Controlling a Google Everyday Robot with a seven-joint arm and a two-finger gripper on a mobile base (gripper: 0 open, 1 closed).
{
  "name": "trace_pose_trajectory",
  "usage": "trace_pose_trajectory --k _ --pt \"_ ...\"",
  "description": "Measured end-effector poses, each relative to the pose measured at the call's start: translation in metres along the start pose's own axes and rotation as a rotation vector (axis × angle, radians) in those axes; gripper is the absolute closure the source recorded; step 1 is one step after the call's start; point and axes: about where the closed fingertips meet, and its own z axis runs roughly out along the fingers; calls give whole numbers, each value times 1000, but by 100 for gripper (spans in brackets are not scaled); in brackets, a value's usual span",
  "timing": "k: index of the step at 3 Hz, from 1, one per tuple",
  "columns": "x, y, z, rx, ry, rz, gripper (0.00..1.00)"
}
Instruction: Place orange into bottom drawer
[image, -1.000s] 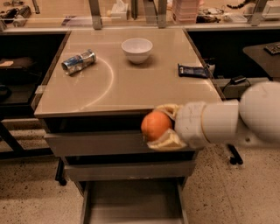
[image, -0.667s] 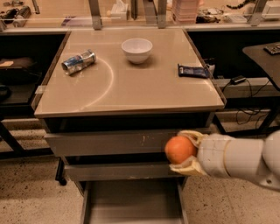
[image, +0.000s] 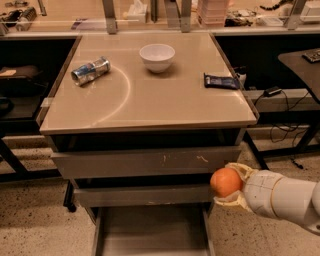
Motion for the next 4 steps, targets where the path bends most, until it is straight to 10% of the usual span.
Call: trace_pose_trajectory --k 2,4 --pt "36 37 56 -69 15 35 100" --pt "148 109 166 -153 47 82 100"
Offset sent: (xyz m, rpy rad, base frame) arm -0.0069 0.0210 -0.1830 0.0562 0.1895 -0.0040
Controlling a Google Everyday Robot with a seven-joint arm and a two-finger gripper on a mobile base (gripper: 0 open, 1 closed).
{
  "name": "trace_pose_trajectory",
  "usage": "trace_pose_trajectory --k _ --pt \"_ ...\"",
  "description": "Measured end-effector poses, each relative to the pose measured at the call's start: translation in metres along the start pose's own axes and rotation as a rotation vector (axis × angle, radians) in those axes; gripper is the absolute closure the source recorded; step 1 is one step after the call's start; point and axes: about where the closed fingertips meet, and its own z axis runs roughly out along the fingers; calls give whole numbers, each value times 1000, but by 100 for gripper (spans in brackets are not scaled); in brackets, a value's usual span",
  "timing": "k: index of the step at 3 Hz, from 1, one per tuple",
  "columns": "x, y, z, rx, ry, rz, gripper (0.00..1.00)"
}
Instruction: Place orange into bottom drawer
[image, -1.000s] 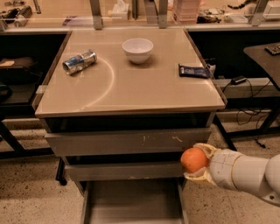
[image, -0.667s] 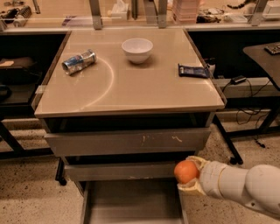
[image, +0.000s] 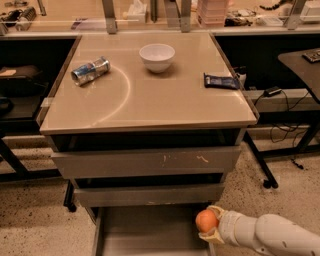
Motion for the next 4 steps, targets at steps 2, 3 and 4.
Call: trace_pose_trajectory --k 2,3,4 --pt "26 26 35 -55 -13 53 100" --pt "42 30 59 -73 -14 51 100" --pt "68 21 103 -70 -70 27 100"
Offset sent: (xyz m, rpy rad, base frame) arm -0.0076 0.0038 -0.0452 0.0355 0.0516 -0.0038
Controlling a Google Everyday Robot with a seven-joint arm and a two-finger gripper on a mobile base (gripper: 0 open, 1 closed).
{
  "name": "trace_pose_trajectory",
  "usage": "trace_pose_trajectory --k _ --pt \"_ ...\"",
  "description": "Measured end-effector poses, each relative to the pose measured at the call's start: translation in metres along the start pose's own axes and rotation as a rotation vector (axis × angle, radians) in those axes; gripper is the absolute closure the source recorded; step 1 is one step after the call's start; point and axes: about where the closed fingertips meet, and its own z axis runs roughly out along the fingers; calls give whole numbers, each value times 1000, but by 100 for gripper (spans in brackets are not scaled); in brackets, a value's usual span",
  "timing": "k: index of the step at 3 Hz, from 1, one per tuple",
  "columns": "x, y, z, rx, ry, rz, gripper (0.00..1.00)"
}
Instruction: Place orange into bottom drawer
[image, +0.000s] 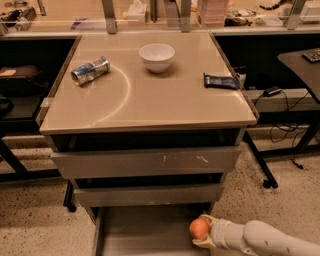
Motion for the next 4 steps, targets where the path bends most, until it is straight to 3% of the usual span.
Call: trace_pose_trajectory --k 1,2,4 --pt "27 -12 45 0 -78 9 100" --pt "46 -21 66 22 -92 59 100" --pt "46 -15 72 18 -117 34 100"
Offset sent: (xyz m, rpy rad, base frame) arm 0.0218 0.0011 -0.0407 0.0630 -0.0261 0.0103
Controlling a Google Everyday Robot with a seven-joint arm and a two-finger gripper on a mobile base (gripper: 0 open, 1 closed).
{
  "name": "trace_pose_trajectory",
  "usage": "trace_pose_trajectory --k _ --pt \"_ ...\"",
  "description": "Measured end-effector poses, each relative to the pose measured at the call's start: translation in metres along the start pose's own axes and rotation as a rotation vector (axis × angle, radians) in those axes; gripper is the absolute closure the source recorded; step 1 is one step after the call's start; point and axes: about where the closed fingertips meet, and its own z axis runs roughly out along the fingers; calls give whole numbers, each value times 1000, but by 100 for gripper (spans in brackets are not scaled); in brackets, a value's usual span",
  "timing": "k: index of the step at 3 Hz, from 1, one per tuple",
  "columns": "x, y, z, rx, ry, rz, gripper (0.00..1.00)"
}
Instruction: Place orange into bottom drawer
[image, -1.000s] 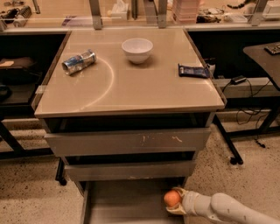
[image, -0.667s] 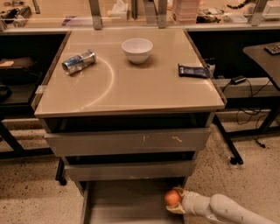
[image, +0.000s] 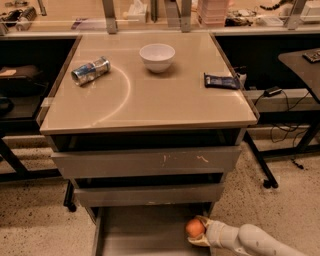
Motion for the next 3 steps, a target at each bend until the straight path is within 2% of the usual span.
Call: trace_pose_trajectory --k 2,3 --pt "38 29 81 -97 -62 -28 100" --pt "50 38 113 -131 -69 -45 100"
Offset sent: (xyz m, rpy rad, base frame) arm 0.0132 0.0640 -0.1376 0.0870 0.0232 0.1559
